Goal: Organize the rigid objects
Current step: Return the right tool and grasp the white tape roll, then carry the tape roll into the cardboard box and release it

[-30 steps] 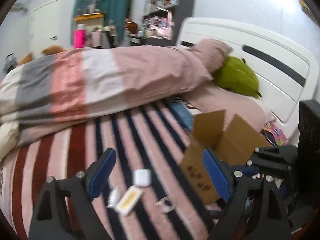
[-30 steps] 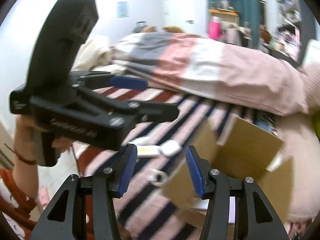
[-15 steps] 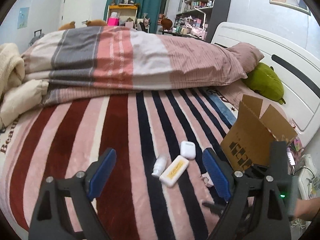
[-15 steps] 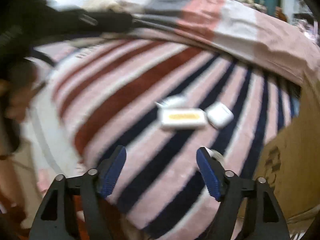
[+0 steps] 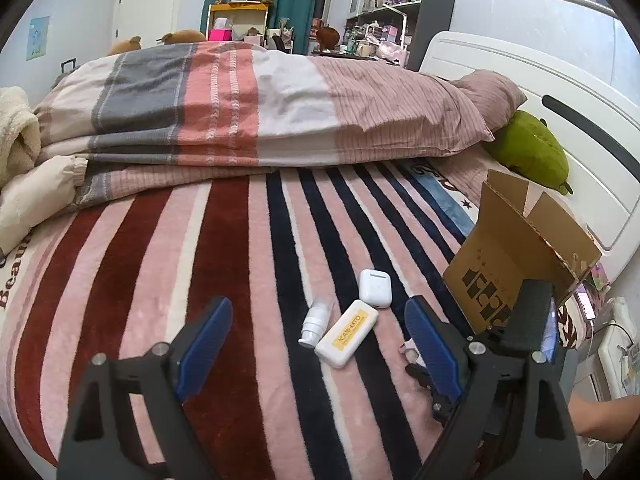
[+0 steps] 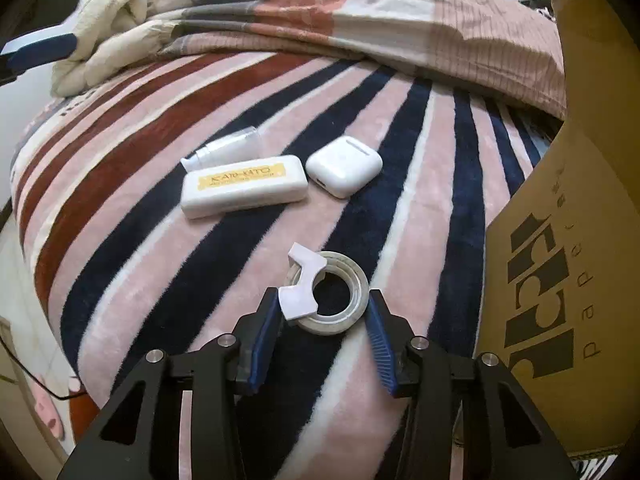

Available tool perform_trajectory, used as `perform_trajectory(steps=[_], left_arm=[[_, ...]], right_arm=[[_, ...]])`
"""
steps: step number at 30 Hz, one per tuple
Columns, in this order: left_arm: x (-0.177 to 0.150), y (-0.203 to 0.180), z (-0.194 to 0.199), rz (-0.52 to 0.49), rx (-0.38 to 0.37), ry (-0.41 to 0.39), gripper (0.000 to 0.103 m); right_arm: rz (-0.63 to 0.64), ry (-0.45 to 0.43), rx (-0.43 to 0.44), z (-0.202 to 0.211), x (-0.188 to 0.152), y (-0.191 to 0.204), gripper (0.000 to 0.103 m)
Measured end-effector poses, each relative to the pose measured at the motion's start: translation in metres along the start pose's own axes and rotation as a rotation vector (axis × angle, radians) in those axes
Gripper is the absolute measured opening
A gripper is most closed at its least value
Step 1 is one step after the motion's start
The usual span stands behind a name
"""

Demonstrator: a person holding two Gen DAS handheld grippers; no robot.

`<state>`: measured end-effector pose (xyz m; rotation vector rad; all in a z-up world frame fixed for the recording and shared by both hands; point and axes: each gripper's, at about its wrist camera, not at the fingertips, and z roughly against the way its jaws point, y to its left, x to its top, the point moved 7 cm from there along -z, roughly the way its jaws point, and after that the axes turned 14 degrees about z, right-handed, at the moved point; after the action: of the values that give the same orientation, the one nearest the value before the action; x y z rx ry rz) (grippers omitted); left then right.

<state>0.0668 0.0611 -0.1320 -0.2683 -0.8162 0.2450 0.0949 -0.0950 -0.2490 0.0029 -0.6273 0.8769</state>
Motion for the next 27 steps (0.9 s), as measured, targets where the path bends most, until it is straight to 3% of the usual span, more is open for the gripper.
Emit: perform_trajectory(steps=[6, 11, 13, 18, 20, 27], left_arm=[[0.003, -0.017, 0.007, -0.016, -0.041, 0.012, 0.086], [0.012, -0.051, 0.02, -0.028, -0.18, 0.044, 0.086], [0.016, -0.068, 0.022, -0.036, -0.233, 0.06, 0.08], [0.025, -0.125, 0.014, -0.079, -0.328, 0.116, 0.043], [0.026, -0.15, 0.008, -0.107, -0.361, 0.138, 0.036], [0.023, -0.239, -0.035, -0.212, -0.403, 0.239, 0.033]], right_arm=[[0.079, -0.151, 0.118, 0.047, 0.035, 0.025, 0.039], [0.147, -0.29, 0.171, 0.104, 0.077, 0.03, 0.038], [0.16, -0.332, 0.17, 0.125, 0.085, 0.021, 0.038], [0.168, -0.402, 0.113, 0.158, 0.087, -0.013, 0.038], [0.165, -0.416, 0.089, 0.165, 0.084, -0.028, 0.038], [0.086, -0.384, 0.0, 0.173, 0.048, -0.107, 0.038]])
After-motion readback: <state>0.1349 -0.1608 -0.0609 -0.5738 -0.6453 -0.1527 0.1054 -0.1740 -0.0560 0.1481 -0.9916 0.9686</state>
